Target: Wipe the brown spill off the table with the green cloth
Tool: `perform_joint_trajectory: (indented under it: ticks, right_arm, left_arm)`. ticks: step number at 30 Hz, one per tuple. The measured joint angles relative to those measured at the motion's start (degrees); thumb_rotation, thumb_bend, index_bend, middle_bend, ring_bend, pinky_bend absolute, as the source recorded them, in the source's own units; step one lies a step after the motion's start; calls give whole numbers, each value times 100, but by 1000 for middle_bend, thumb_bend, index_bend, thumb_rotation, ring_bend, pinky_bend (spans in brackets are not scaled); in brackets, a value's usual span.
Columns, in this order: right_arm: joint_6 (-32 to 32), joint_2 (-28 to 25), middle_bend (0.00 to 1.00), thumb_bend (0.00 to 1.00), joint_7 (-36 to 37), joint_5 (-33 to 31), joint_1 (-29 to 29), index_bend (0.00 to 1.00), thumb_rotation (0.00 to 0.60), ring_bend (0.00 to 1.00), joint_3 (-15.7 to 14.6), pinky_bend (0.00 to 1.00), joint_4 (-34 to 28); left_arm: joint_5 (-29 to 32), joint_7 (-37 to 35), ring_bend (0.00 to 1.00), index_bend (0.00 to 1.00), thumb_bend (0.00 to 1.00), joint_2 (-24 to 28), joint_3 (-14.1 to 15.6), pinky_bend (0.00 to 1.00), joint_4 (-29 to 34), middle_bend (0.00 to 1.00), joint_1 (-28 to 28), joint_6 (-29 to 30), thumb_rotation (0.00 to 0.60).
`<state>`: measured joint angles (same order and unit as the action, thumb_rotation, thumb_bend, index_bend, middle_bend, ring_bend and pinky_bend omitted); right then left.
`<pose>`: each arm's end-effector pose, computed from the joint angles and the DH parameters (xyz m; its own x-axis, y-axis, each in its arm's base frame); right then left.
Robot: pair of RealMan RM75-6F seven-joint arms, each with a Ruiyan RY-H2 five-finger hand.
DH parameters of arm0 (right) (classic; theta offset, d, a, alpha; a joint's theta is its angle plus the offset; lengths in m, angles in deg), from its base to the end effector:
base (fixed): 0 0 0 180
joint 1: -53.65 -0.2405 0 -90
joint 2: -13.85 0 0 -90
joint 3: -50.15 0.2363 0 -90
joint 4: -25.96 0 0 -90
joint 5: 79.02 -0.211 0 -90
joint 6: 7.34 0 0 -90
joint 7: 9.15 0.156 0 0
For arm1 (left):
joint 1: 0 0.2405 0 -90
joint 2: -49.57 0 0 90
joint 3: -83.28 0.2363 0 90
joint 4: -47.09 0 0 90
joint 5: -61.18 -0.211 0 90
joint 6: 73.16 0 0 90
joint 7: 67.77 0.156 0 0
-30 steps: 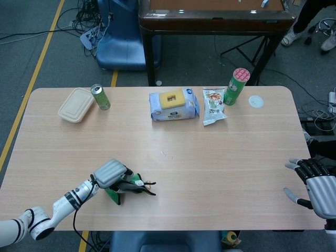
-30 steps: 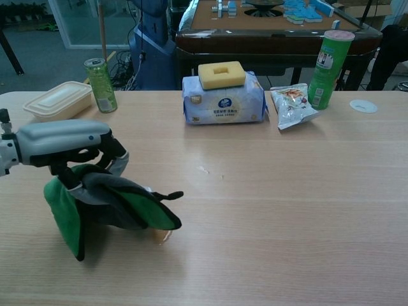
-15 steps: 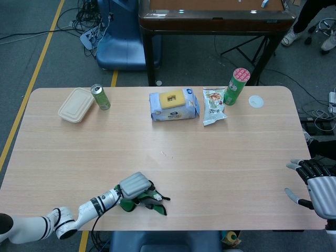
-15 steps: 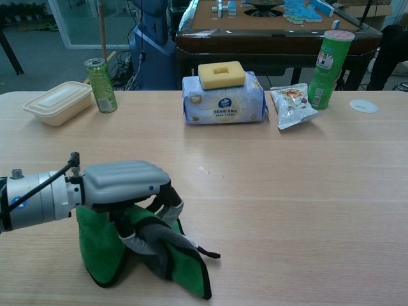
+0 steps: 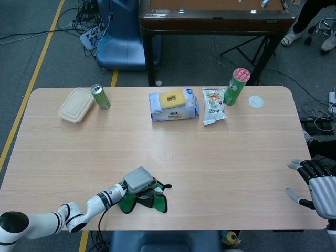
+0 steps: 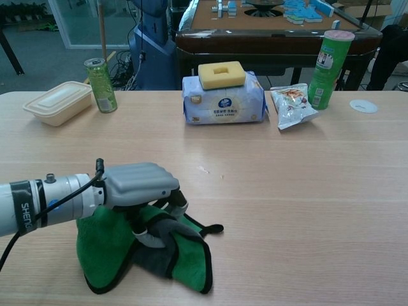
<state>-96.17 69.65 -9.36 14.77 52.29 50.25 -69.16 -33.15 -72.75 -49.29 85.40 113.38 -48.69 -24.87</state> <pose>-0.2866 -0.1628 0.1813 0.4906 -0.0068 0.8713 -0.8684 -0.0870 0.4883 -0.1223 0.2986 -0.1065 0.6255 0.3378 0.7034 0.6248 -0.7568 -0.1922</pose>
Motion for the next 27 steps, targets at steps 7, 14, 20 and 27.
perform_joint_trajectory:
  ticks: [7,14,20,27]
  right_arm:
    - [-48,-17,261,288,38,9,25,292,600,215,-2,169,21]
    - [-106,-20,261,289,87,36,62,291,600,215,-16,169,51]
    - [-104,-16,261,288,94,47,62,292,600,214,-19,169,56]
    - [-107,-32,261,289,66,52,65,291,600,215,-17,169,21]
  left_arm:
    - [147,269,638,608,192,-210,-125,904,-653,666,12,104,600]
    - [420,490,636,604,192,-285,-297,904,-1255,656,55,167,600]
    - [558,258,638,605,194,-269,-365,904,-1208,656,119,230,600]
    - [324,-21,638,605,193,-238,-136,904,-545,656,98,253,600]
